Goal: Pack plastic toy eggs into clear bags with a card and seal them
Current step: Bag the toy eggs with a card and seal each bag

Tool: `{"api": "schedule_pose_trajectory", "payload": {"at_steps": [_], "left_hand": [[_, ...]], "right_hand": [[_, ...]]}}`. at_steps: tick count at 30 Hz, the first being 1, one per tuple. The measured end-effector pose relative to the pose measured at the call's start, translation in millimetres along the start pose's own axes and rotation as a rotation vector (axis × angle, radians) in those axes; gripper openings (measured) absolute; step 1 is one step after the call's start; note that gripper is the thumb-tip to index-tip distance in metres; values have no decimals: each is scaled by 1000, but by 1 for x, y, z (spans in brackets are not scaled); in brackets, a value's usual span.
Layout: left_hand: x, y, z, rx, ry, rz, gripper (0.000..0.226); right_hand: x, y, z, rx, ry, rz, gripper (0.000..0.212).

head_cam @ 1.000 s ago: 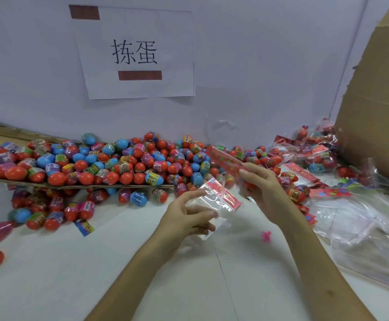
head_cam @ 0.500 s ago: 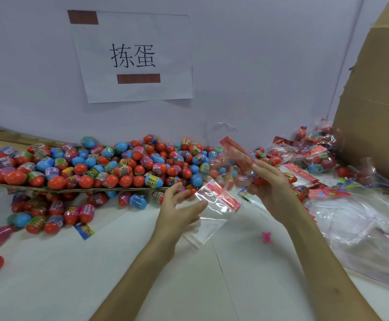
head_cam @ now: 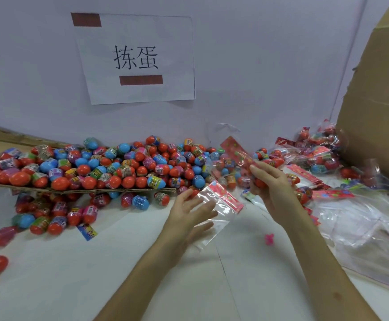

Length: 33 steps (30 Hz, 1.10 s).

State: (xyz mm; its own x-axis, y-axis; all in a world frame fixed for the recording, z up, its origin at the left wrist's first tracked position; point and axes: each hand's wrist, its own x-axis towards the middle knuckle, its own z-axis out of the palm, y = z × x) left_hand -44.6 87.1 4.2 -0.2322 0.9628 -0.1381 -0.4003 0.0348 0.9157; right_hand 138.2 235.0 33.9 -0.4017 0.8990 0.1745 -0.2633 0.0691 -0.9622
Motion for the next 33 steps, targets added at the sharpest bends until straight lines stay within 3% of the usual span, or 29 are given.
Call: {"api": "schedule_pose_trajectory", "payload": {"at_steps": [4, 11, 15, 17, 19, 22, 26, 28, 29, 31, 33], "left_hand": [[-4, 0, 4, 19, -92, -55, 78], [-1, 3, 5, 47, -55, 8, 44], [-2, 17, -6, 75, -65, -22, 80], [-2, 20, -9, 176, -49, -15, 66], [-1, 16, -9, 253, -14, 13, 34], [0, 7, -10, 235, 52, -7, 14], [3, 8, -12, 127, 171, 24, 12], [3, 8, -12, 82, 218, 47, 11], [3, 8, -13, 66, 236, 56, 10], [3, 8, -12, 25, 268, 78, 11], [4, 7, -13, 2, 304, 107, 11]], "right_hand": [[-7, 0, 13, -10, -193, 43, 12], [-10, 2, 17, -103, -145, 36, 12], [-9, 6, 15, -316, -70, -76, 15], [-10, 8, 19, -537, -40, -146, 19], [-11, 10, 20, -654, -86, -198, 34], [-5, 4, 16, -462, -99, -49, 53], [5, -3, -9, 438, 167, 113, 35], [6, -4, -24, 716, 275, 125, 27], [6, -4, -28, 678, 308, 137, 24], [8, -2, -27, 329, 354, 131, 20], [7, 1, -15, 62, 258, 109, 11]]}}
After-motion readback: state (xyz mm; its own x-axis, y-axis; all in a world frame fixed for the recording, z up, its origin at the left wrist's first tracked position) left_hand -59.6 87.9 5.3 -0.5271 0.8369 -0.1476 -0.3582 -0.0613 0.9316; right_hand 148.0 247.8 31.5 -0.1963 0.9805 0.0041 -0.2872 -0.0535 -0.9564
